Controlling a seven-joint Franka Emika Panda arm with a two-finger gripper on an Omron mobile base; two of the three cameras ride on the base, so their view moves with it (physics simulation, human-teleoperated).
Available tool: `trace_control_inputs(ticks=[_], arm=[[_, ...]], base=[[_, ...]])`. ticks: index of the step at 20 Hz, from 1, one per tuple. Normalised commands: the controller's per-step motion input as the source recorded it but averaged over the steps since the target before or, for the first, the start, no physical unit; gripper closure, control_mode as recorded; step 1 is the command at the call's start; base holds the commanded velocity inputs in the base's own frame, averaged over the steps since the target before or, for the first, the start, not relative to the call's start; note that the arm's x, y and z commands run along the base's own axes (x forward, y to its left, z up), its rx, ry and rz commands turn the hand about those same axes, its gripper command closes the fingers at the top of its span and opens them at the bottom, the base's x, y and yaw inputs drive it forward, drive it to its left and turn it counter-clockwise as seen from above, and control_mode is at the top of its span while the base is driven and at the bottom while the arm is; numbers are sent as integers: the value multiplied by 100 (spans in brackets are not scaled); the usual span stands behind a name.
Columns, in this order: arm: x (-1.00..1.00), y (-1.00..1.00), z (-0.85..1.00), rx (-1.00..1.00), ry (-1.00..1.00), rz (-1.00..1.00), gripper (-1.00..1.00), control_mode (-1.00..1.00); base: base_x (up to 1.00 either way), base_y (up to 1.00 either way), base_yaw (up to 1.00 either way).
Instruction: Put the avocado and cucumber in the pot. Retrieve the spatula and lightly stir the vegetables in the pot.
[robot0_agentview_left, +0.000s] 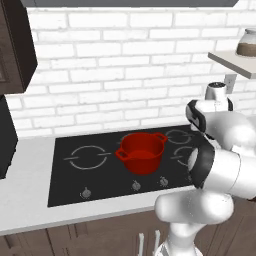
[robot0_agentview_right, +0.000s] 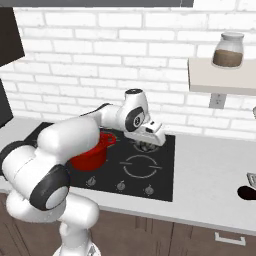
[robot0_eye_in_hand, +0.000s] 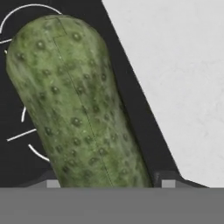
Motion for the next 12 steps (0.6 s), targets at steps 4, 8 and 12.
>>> trace_control_inputs(ticks=[4,8,12], arm=[[0,100,68,0,-11,28,100,-100],[0,100,60,0,-5,37,100,-100],[-17,90,19,-7,-6,34,100,-100]], base=[[0,0,0],[0,0,0],[0,0,0]])
